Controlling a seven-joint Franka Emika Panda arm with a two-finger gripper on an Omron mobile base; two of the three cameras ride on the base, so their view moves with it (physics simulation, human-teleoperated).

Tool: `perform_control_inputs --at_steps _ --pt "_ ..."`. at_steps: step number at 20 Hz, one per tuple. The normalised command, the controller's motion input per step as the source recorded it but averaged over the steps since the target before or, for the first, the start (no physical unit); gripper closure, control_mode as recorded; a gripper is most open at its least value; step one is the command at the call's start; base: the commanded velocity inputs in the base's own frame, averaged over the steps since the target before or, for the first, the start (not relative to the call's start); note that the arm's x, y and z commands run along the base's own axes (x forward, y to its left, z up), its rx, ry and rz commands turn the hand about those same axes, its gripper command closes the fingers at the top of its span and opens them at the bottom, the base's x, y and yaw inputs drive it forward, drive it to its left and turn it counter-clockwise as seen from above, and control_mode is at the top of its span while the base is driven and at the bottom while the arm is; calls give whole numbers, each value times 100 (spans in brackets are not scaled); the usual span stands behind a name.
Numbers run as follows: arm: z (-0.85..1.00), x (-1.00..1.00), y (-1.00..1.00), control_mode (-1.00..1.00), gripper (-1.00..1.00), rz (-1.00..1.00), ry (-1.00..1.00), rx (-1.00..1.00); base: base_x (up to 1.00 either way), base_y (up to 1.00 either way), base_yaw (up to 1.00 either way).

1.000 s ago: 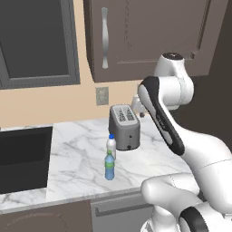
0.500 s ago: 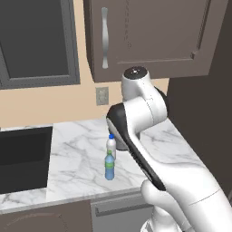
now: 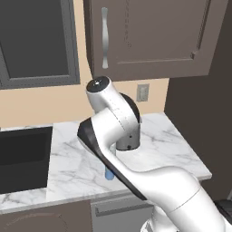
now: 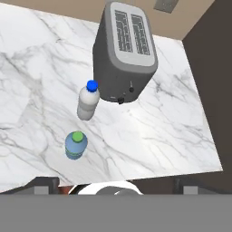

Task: Take the bottled waters from the counter and place them in the freezer to freeze. Close the freezer door after placing the bottles.

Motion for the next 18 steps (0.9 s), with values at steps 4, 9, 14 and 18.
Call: perform_control_inputs --at_steps 4,9,14,18 --pt "-7 1 28 -100 -100 -3 0 -1 0 0 0" --pt "-14 0 27 -100 -100 -2 -4 -4 0 0 0" --pt "-26 3 37 -100 -100 -2 0 -8 0 0 0" --pt "-18 -10 32 -100 -100 -2 -2 -6 0 0 0"
